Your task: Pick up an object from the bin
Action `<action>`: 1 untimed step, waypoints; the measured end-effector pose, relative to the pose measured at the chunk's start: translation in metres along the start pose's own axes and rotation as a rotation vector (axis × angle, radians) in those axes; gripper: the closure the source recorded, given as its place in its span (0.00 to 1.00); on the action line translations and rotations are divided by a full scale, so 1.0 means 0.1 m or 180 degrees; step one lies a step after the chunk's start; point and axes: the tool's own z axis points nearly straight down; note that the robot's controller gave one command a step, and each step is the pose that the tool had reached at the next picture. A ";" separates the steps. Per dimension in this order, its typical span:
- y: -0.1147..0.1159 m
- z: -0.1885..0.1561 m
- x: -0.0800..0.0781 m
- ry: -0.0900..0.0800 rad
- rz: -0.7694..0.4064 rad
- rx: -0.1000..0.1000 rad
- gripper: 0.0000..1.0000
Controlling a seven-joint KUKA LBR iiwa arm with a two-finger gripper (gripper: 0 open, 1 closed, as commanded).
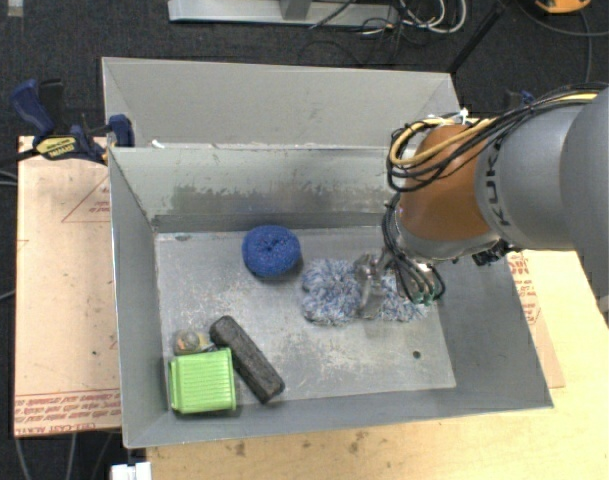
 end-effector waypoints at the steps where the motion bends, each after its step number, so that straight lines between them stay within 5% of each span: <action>1: 0.00 0.00 0.00 0.0000 -0.0001 0.0001 1.00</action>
Offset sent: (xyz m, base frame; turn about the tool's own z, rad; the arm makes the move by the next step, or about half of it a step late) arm 0.0076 -0.0160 0.1650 -0.0265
